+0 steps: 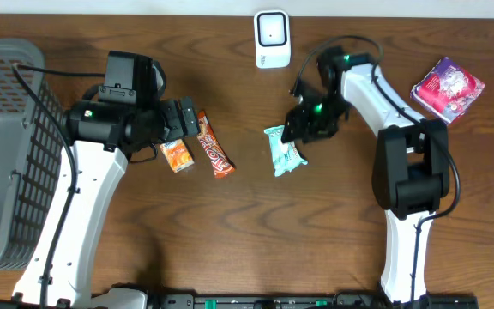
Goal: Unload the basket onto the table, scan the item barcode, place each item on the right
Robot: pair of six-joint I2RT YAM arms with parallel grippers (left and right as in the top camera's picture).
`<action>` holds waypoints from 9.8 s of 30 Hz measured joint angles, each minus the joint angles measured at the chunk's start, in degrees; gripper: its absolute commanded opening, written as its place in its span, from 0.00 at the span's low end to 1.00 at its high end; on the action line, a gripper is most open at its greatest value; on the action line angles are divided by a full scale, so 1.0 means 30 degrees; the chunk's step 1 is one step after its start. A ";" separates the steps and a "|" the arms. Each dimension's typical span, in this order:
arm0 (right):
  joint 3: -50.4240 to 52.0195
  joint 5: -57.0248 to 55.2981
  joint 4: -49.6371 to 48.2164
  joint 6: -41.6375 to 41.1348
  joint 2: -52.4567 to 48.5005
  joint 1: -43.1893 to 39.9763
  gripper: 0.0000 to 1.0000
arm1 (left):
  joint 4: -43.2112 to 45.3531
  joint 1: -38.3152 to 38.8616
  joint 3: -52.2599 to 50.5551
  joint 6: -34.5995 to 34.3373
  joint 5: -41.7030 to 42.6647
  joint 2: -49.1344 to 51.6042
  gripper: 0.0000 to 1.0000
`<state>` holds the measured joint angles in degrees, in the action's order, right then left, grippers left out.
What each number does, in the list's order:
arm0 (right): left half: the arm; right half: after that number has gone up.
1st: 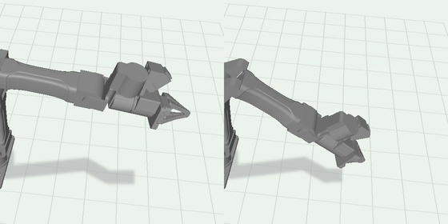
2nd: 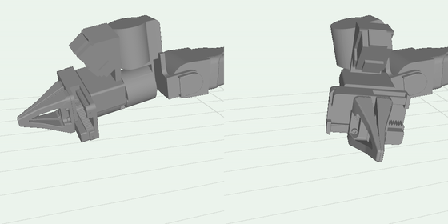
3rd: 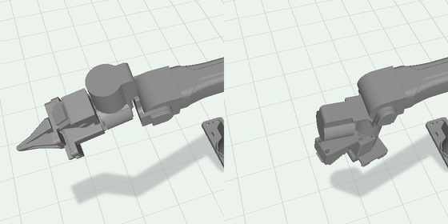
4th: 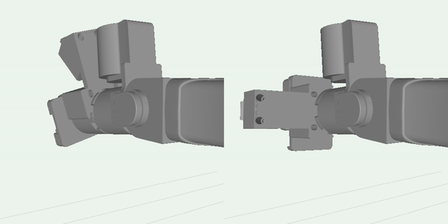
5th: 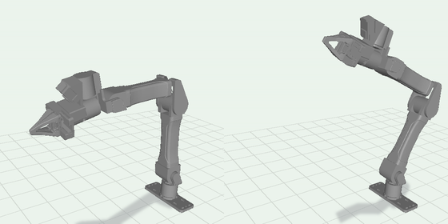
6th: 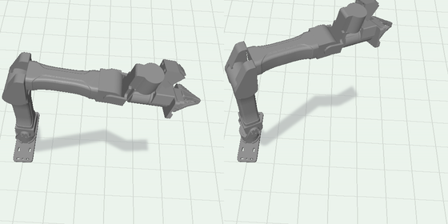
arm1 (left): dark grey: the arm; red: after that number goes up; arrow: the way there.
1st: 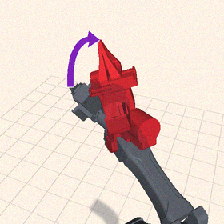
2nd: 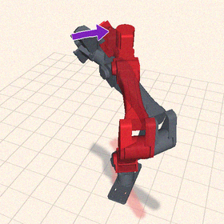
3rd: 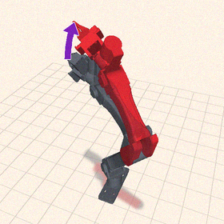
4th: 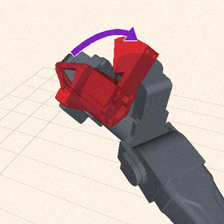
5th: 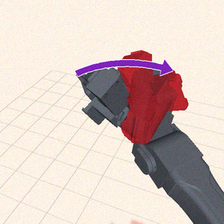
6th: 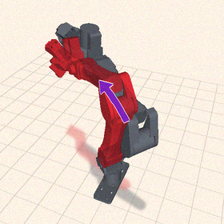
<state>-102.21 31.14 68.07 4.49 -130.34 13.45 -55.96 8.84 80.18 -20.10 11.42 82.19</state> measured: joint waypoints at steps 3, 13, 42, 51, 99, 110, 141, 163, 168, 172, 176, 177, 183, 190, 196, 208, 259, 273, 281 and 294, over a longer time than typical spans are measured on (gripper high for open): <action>0.1625 0.0423 -0.1902 -0.0546 0.0000 0.0124 0.26 | 0.0000 0.0000 -0.0007 0.0000 0.0000 0.0000 0.98; 0.2492 0.2907 -0.6186 -0.3767 0.0073 0.0444 0.01 | 0.0000 0.0000 -0.0007 -0.0007 0.0007 0.0000 0.98; -0.0663 -0.0080 -2.3780 -1.8374 0.0066 0.0743 0.01 | 0.0000 0.0000 0.0000 0.0000 0.0007 0.0000 0.98; -0.0663 -0.4197 -2.4152 -1.8527 0.0022 0.0743 0.01 | 0.0000 0.0000 0.0000 0.0000 0.0007 0.0000 0.98; -0.2076 -0.9369 -0.5377 -0.8663 0.2688 -1.5497 0.01 | 0.0000 0.0000 0.0000 0.0000 0.0000 0.0000 0.98; -0.1239 -0.8939 -0.5894 -0.6703 0.2681 -1.6334 0.02 | 0.0000 0.0000 0.0000 -0.0007 0.0000 0.0000 0.98; -0.5224 0.5690 -0.0291 -0.2397 0.2608 -1.2240 0.99 | 0.0000 0.0000 0.0000 0.0000 0.0007 0.0000 0.98; -0.1253 -0.2193 -0.7876 -0.5938 0.2608 0.4291 0.99 | 0.0000 0.0000 0.0000 0.0000 0.0007 0.0000 0.98; -0.0976 -0.3249 -0.8874 -0.7293 0.2608 0.5836 0.99 | 0.0000 0.0000 0.0000 0.0000 0.0007 0.0000 0.98; -0.0976 -0.3548 -0.8939 -0.7664 0.2550 0.6594 0.94 | 0.0000 0.0000 -0.0007 0.0000 0.0000 0.0000 0.98; -0.0976 -0.3636 -0.8954 -0.7963 0.2127 0.7045 0.93 | 0.0000 0.0000 0.0000 0.0000 0.0007 0.0000 0.98; -0.0969 -0.3694 -0.8947 -0.8116 0.1909 0.7162 0.93 | 0.0000 0.0000 -0.0007 0.0000 0.0007 0.0000 0.98; -0.0874 -0.3774 -0.8903 -0.8459 0.0328 0.7679 0.88 | 0.0000 0.0000 0.0000 0.0000 0.0000 0.0000 0.98; -0.0721 -0.3861 -0.8801 -0.8218 -0.0182 0.8517 0.88 | 0.0000 0.0000 0.0000 0.0000 0.0007 0.0000 0.98; -0.0721 -0.4830 -0.8750 -0.8138 -0.0182 0.8947 0.86 | 0.0000 0.0000 0.0000 0.0000 0.0007 0.0000 0.98; -0.0809 -0.5544 -0.9012 -0.8043 -0.0984 0.8961 0.69 | 0.0000 0.0000 -0.0007 -0.0007 0.0000 0.0000 0.98; -0.7956 1.4251 -0.1355 -1.2327 -0.1785 0.0277 0.02 | 0.0000 0.0000 0.0000 0.0000 0.0007 0.0000 0.98; -0.8058 0.5544 -0.6841 -1.2910 -0.1785 0.1399 0.01 | -0.0007 0.0000 0.0000 0.0000 0.0007 0.0000 0.98; -0.8145 -0.8029 -1.0870 -1.3508 -0.1785 0.3220 0.01 | 0.0000 0.0000 0.0000 0.0000 0.0007 0.0000 0.98; -0.8204 -1.6145 -1.4994 -1.2896 -0.2703 0.4014 0.01 | -0.0007 0.0000 -0.0007 0.0000 0.0007 0.0000 0.98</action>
<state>-126.82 -17.30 23.09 -34.20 -138.45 25.50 -55.99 8.84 80.16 -20.10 11.44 82.19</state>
